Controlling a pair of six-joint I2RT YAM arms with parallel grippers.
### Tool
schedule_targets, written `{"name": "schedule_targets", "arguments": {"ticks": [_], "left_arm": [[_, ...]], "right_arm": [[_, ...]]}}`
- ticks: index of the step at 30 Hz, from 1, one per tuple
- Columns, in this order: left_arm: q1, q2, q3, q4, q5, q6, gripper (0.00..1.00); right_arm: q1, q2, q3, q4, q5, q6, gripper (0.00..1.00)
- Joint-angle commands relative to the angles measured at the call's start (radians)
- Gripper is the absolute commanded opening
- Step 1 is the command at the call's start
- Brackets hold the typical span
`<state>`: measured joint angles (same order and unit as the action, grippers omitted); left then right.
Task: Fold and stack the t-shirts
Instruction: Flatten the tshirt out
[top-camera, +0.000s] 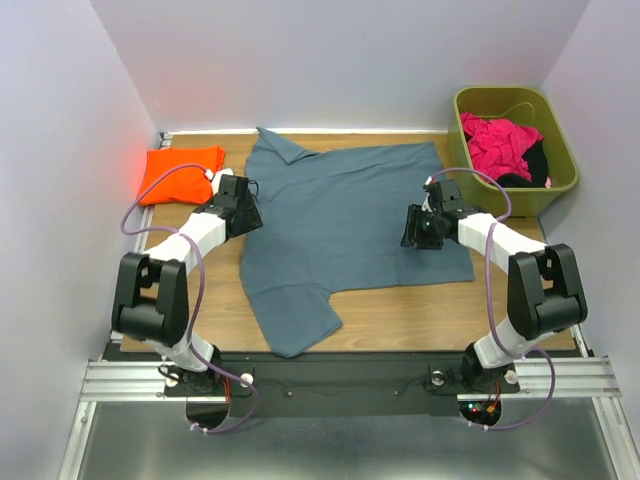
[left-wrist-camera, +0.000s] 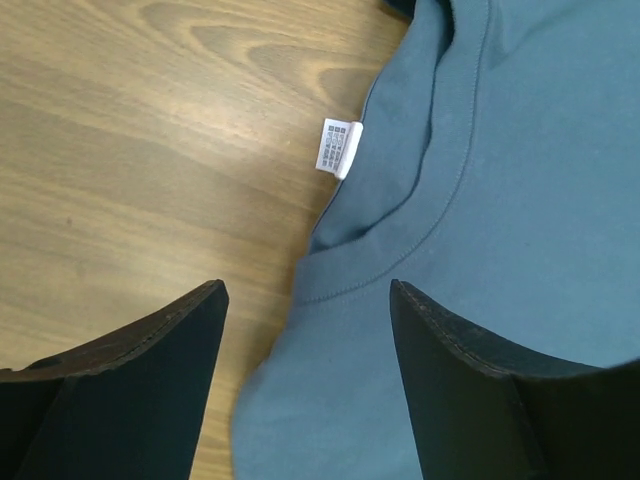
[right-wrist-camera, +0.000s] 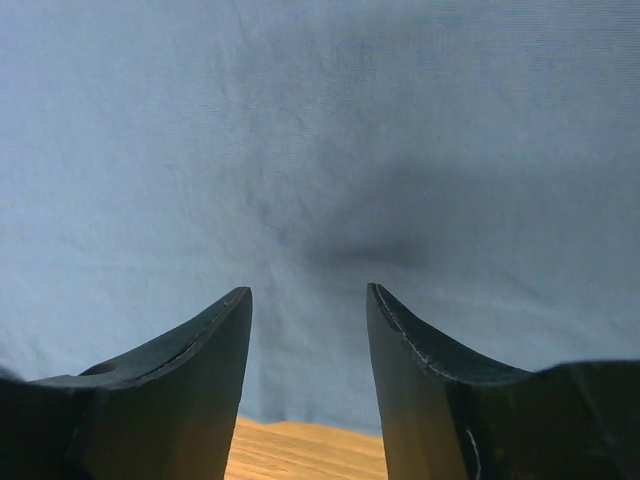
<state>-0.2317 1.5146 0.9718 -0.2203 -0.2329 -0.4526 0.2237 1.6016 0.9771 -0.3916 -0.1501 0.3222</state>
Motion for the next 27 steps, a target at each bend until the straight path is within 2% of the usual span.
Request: {"name": "schedule_targets", "arguments": {"ticks": [1, 6, 9, 10, 12, 14, 16, 17, 19, 22, 23, 24, 27], "left_arm": [[-0.001, 0.091, 0.065, 0.029, 0.017, 0.026, 0.73], [-0.004, 0.186, 0.116, 0.009, 0.000, 0.026, 0.61], [-0.014, 0.225, 0.139, -0.001, -0.014, 0.029, 0.49], [-0.018, 0.239, 0.146, -0.008, -0.026, 0.028, 0.40], [-0.032, 0.251, 0.178, -0.042, -0.081, 0.029, 0.30], [-0.075, 0.271, 0.214, -0.080, -0.130, 0.029, 0.18], [-0.128, 0.285, 0.278, -0.148, -0.251, 0.031, 0.14], [-0.205, 0.307, 0.330, -0.196, -0.294, 0.040, 0.13], [-0.315, 0.360, 0.384, -0.256, -0.408, 0.042, 0.14], [-0.406, 0.398, 0.449, -0.332, -0.512, 0.051, 0.20], [-0.452, 0.416, 0.464, -0.362, -0.552, 0.048, 0.30], [-0.469, 0.424, 0.469, -0.376, -0.568, 0.048, 0.49], [-0.508, 0.409, 0.459, -0.396, -0.586, 0.045, 0.63]], "right_arm": [[0.003, -0.062, -0.008, 0.020, 0.018, 0.006, 0.56], [0.002, -0.052, -0.018, 0.019, 0.033, 0.009, 0.62], [0.002, -0.051, -0.025, 0.019, 0.043, 0.006, 0.63], [0.003, -0.049, -0.025, 0.019, 0.046, 0.006, 0.63], [0.003, -0.049, -0.026, 0.019, 0.046, 0.005, 0.64], [0.003, -0.046, -0.025, 0.019, 0.047, 0.005, 0.64], [0.003, -0.043, -0.025, 0.019, 0.049, 0.003, 0.64], [0.003, -0.045, -0.025, 0.019, 0.050, 0.003, 0.64], [0.003, -0.039, -0.023, 0.017, 0.053, -0.002, 0.64], [0.002, -0.038, -0.020, 0.017, 0.057, -0.002, 0.64], [0.003, -0.042, -0.018, 0.017, 0.057, -0.002, 0.64], [0.003, -0.045, -0.018, 0.016, 0.060, -0.003, 0.64], [0.003, -0.052, -0.018, 0.016, 0.066, -0.005, 0.64]]}}
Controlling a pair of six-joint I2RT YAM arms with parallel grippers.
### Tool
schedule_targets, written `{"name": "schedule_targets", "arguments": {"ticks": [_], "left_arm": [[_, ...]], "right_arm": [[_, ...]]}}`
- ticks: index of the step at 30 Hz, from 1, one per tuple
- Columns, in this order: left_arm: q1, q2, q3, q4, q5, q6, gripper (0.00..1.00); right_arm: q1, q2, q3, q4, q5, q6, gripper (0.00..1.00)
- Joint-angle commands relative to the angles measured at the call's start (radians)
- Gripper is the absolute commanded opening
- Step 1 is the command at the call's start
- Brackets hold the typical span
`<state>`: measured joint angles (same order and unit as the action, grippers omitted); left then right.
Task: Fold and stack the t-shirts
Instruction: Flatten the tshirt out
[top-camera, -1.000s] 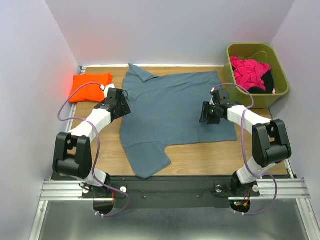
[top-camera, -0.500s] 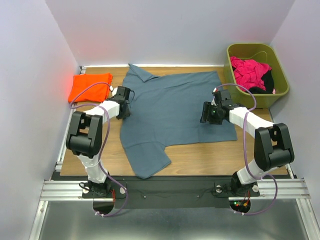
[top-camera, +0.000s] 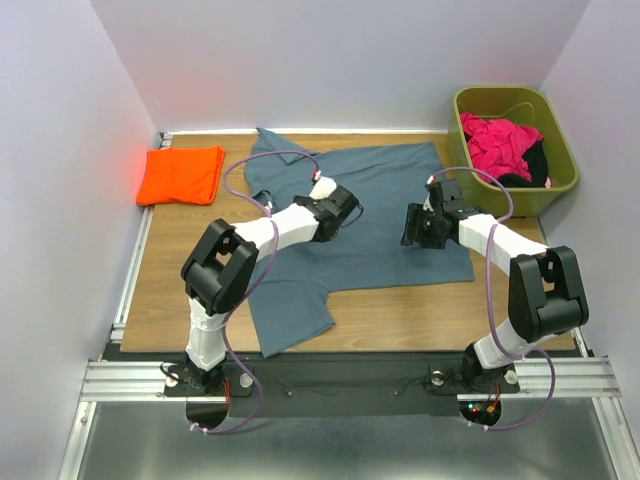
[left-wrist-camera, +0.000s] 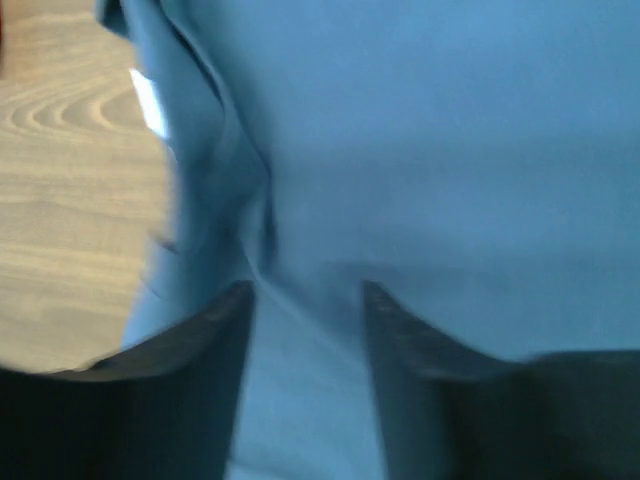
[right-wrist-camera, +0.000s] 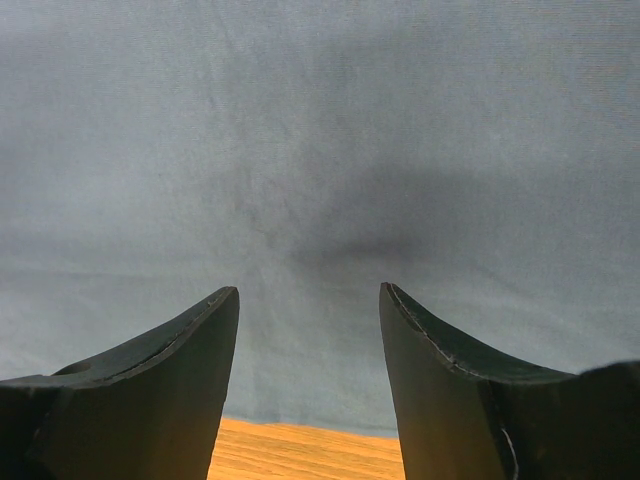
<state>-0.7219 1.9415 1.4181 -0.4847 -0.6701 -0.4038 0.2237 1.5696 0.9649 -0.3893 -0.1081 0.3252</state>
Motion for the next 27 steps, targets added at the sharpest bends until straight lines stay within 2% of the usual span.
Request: {"name": "schedule_targets", "arguments": {"ticks": [1, 6, 7, 8, 10, 11, 12, 13, 14, 22, 27], "left_arm": [[-0.017, -0.045, 0.005, -0.130, -0.128, -0.007, 0.66], [-0.004, -0.188, -0.073, -0.068, -0.077, -0.039, 0.69], [0.028, -0.214, -0.090, -0.055, -0.056, -0.052, 0.77], [0.056, -0.270, -0.111, -0.039, -0.027, -0.073, 0.79], [0.119, -0.332, -0.203, 0.040, 0.110, -0.098, 0.79], [0.204, -0.393, -0.279, 0.102, 0.165, -0.115, 0.79], [0.240, -0.420, -0.280, 0.127, 0.215, -0.124, 0.79], [0.278, -0.444, -0.342, 0.147, 0.290, -0.124, 0.79], [0.317, -0.470, -0.363, 0.156, 0.309, -0.125, 0.76], [0.414, -0.426, -0.456, 0.172, 0.420, -0.092, 0.68], [0.437, -0.357, -0.450, 0.201, 0.451, -0.067, 0.64]], "right_arm": [[0.002, -0.020, -0.008, 0.013, 0.027, -0.009, 0.64], [0.003, -0.019, -0.009, 0.013, 0.019, -0.009, 0.64], [0.003, -0.020, -0.009, 0.012, 0.018, -0.008, 0.64], [0.003, -0.022, -0.008, 0.012, 0.019, -0.009, 0.64], [0.003, -0.026, -0.008, 0.012, 0.018, -0.009, 0.64], [0.003, -0.028, -0.008, 0.012, 0.018, -0.009, 0.64], [0.003, -0.029, -0.008, 0.012, 0.015, -0.009, 0.64], [0.002, -0.031, -0.011, 0.012, 0.015, -0.009, 0.64], [0.003, -0.034, -0.011, 0.012, 0.013, -0.011, 0.64], [0.003, -0.037, -0.011, 0.010, -0.004, -0.009, 0.64], [0.002, -0.037, -0.012, 0.012, -0.007, -0.012, 0.64]]}}
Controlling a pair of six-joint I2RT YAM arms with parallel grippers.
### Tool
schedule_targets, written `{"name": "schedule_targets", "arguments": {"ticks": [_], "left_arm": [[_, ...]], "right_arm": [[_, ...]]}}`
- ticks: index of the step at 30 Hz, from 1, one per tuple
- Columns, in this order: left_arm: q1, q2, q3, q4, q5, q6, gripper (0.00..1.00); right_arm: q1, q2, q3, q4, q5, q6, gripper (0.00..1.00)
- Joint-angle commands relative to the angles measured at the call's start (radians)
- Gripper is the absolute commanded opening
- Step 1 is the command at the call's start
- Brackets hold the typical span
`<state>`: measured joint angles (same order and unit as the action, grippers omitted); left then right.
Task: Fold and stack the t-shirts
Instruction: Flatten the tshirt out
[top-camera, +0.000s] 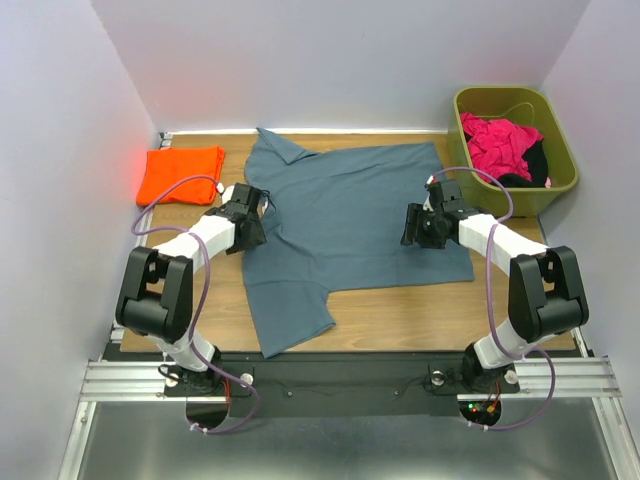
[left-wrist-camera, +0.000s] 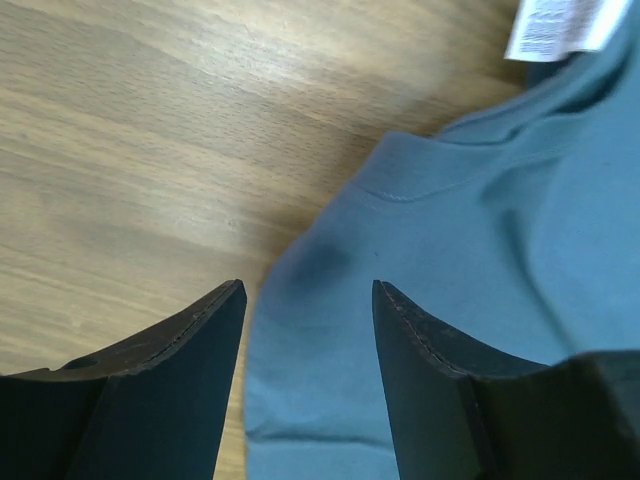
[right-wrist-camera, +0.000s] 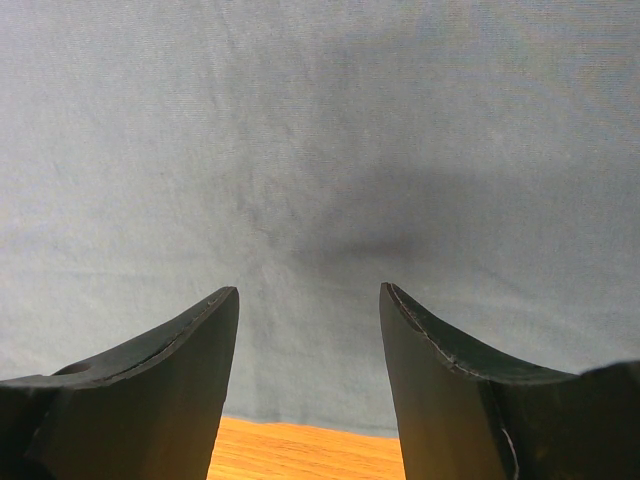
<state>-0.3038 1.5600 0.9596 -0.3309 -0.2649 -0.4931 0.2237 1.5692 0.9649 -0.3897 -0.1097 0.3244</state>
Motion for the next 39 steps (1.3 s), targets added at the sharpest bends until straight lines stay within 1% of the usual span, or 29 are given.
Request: {"name": "schedule_targets", "arguments": {"ticks": [1, 4, 5, 6, 9, 10, 12, 13, 17, 22, 24, 25, 26, 27, 28, 29, 30, 33, 34, 36, 39], "left_arm": [[0.017, 0.047, 0.014, 0.047, 0.044, 0.027, 0.62], [0.019, 0.075, 0.030, 0.047, 0.032, 0.031, 0.59], [0.020, 0.093, 0.031, 0.041, 0.026, 0.031, 0.57], [0.020, 0.109, 0.036, 0.021, 0.018, 0.033, 0.51], [0.025, 0.117, 0.030, -0.028, -0.002, 0.021, 0.38], [0.028, 0.107, 0.015, -0.043, -0.019, 0.015, 0.28], [0.041, 0.080, -0.013, -0.080, -0.040, -0.019, 0.15], [0.048, 0.045, -0.025, -0.086, -0.037, -0.027, 0.11], [0.066, -0.044, -0.068, -0.149, -0.046, -0.071, 0.11], [0.068, -0.159, -0.136, -0.201, -0.043, -0.148, 0.14], [0.069, -0.204, -0.154, -0.212, -0.043, -0.174, 0.23], [0.071, -0.225, -0.171, -0.211, -0.053, -0.174, 0.40], [0.069, -0.235, -0.174, -0.208, -0.062, -0.176, 0.50], [0.072, -0.242, -0.174, -0.206, -0.074, -0.176, 0.57], [0.074, -0.247, -0.153, -0.204, -0.094, -0.171, 0.74], [0.074, -0.253, -0.133, -0.201, -0.100, -0.162, 0.80], [0.074, -0.253, -0.108, -0.197, -0.106, -0.148, 0.82], [0.077, -0.216, 0.031, -0.140, -0.105, -0.055, 0.82], [0.078, -0.169, 0.062, -0.128, -0.103, -0.036, 0.82], [0.080, -0.112, 0.123, -0.111, -0.102, -0.012, 0.78], [0.100, 0.006, 0.267, -0.060, -0.114, 0.031, 0.77]], "right_arm": [[0.002, -0.034, -0.014, 0.012, -0.007, -0.012, 0.64], [0.003, -0.034, -0.014, 0.011, -0.007, -0.012, 0.64], [0.003, -0.035, -0.014, 0.011, -0.007, -0.013, 0.64], [0.003, -0.037, -0.012, 0.011, -0.007, -0.013, 0.64], [0.003, -0.040, -0.009, 0.011, -0.007, -0.013, 0.64], [0.002, -0.038, -0.008, 0.011, -0.008, -0.013, 0.64], [0.002, -0.035, -0.005, 0.009, -0.010, -0.015, 0.64], [0.002, -0.034, -0.005, 0.009, -0.011, -0.012, 0.64], [0.002, -0.034, -0.006, 0.009, -0.018, -0.010, 0.64], [0.003, -0.029, -0.006, 0.008, -0.007, -0.008, 0.64], [0.003, -0.028, -0.006, 0.006, -0.004, -0.008, 0.64], [0.003, -0.028, -0.003, 0.005, -0.004, -0.007, 0.64], [0.003, -0.028, -0.003, 0.005, -0.002, -0.008, 0.64], [0.002, -0.028, -0.003, 0.005, -0.004, -0.007, 0.64], [0.005, -0.028, -0.002, 0.003, -0.004, -0.008, 0.64], [0.003, -0.028, -0.002, 0.002, -0.004, -0.007, 0.64], [0.002, -0.028, -0.002, 0.003, 0.001, -0.007, 0.64], [0.002, -0.031, -0.002, -0.006, 0.030, 0.004, 0.62], [0.003, -0.032, 0.000, -0.008, 0.042, 0.008, 0.61], [0.003, -0.032, 0.003, -0.014, 0.073, 0.013, 0.59], [0.003, -0.032, 0.005, -0.026, 0.085, 0.018, 0.58]]}}
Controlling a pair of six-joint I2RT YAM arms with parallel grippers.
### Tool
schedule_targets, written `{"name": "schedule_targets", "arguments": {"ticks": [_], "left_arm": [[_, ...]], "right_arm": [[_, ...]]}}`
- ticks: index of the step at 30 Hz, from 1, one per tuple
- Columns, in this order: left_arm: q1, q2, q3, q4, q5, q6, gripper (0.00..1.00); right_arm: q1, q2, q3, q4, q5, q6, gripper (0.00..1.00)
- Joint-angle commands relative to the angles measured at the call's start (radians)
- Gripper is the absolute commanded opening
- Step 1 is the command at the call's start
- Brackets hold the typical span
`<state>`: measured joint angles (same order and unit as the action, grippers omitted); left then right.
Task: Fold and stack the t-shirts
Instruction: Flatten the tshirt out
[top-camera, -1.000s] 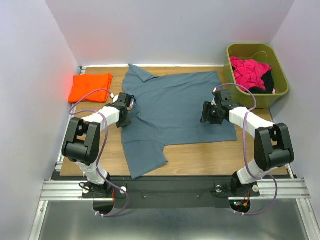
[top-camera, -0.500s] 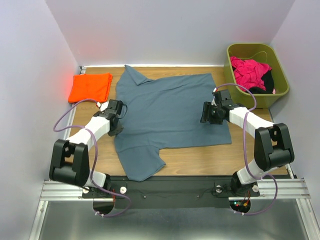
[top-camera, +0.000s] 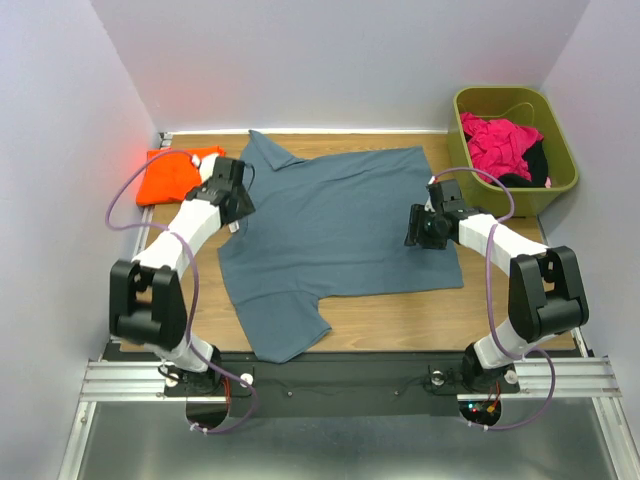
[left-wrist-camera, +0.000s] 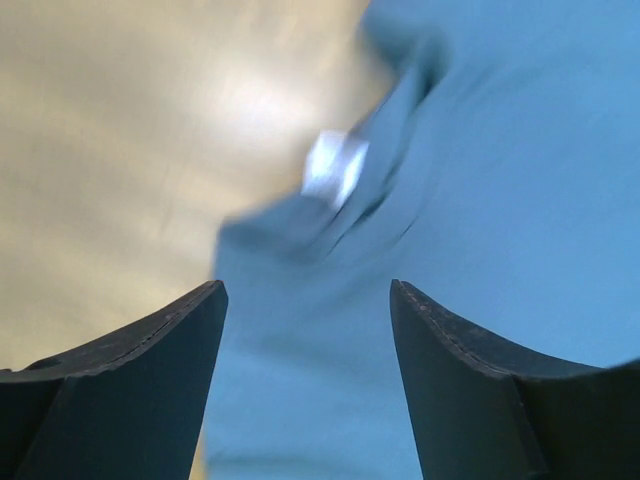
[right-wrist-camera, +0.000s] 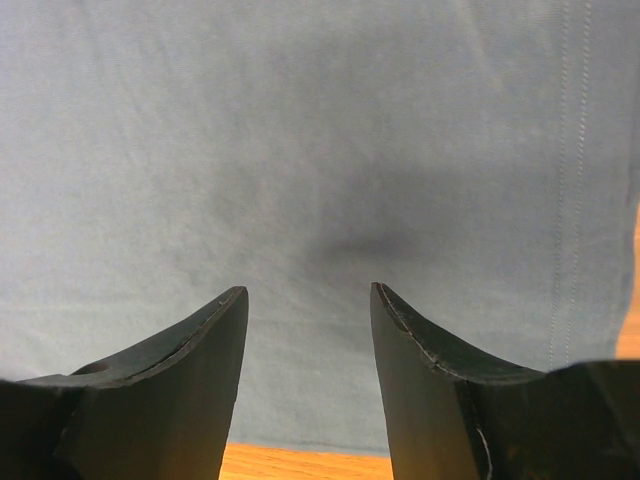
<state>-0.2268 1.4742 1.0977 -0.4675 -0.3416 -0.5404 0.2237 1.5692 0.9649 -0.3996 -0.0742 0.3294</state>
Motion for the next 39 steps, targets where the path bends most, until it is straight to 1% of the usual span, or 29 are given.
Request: {"name": "schedule_targets", "arguments": {"ticks": [1, 2, 4, 5, 7, 8, 10, 11, 14, 15, 21, 30, 34, 36, 37, 38, 39], "left_arm": [[0.032, 0.121, 0.157, 0.084, -0.025, 0.086, 0.77], [0.041, 0.176, 0.183, 0.090, -0.017, 0.094, 0.77], [0.063, 0.228, 0.253, 0.110, -0.011, 0.097, 0.77], [0.087, 0.280, 0.277, 0.115, -0.010, 0.102, 0.75], [0.106, 0.334, 0.344, 0.121, 0.006, 0.114, 0.73], [0.122, 0.383, 0.367, 0.121, 0.010, 0.118, 0.69], [0.129, 0.431, 0.433, 0.122, 0.024, 0.143, 0.64], [0.132, 0.469, 0.451, 0.122, 0.026, 0.149, 0.59], [0.135, 0.524, 0.513, 0.109, 0.035, 0.165, 0.51], [0.138, 0.538, 0.525, 0.106, 0.039, 0.166, 0.51], [0.139, 0.586, 0.525, 0.106, 0.062, 0.172, 0.50], [0.135, 0.612, 0.468, 0.125, 0.113, 0.158, 0.50], [0.133, 0.632, 0.458, 0.112, 0.084, 0.155, 0.50], [0.132, 0.641, 0.446, 0.098, 0.050, 0.152, 0.49], [0.132, 0.647, 0.445, 0.090, 0.020, 0.151, 0.47], [0.132, 0.659, 0.445, 0.081, 0.001, 0.152, 0.44], [0.132, 0.666, 0.447, 0.067, -0.014, 0.155, 0.41]], "right_arm": [[0.003, -0.032, 0.005, -0.016, 0.051, 0.013, 0.57], [0.003, -0.034, 0.005, -0.019, 0.056, 0.016, 0.57], [0.003, -0.035, 0.000, -0.022, 0.059, 0.017, 0.57], [0.003, -0.034, -0.002, -0.022, 0.057, 0.017, 0.57], [0.003, -0.029, -0.006, -0.024, 0.059, 0.020, 0.57], [0.002, -0.026, -0.008, -0.025, 0.063, 0.022, 0.56], [0.003, -0.021, -0.012, -0.025, 0.068, 0.023, 0.55], [0.002, -0.020, -0.017, -0.025, 0.068, 0.025, 0.55], [0.003, -0.011, -0.023, -0.028, 0.068, 0.026, 0.54], [0.003, -0.008, -0.026, -0.028, 0.068, 0.028, 0.53], [0.002, 0.009, -0.026, -0.030, 0.068, 0.028, 0.53], [0.002, 0.026, -0.025, -0.031, 0.067, 0.030, 0.52], [0.003, 0.028, -0.028, -0.033, 0.068, 0.034, 0.52], [0.002, 0.028, -0.035, -0.036, 0.112, 0.039, 0.52], [0.000, 0.028, -0.038, -0.036, 0.125, 0.037, 0.52], [0.000, 0.028, -0.041, -0.044, 0.140, 0.043, 0.52], [-0.004, 0.029, -0.049, -0.047, 0.158, 0.049, 0.50]]}}
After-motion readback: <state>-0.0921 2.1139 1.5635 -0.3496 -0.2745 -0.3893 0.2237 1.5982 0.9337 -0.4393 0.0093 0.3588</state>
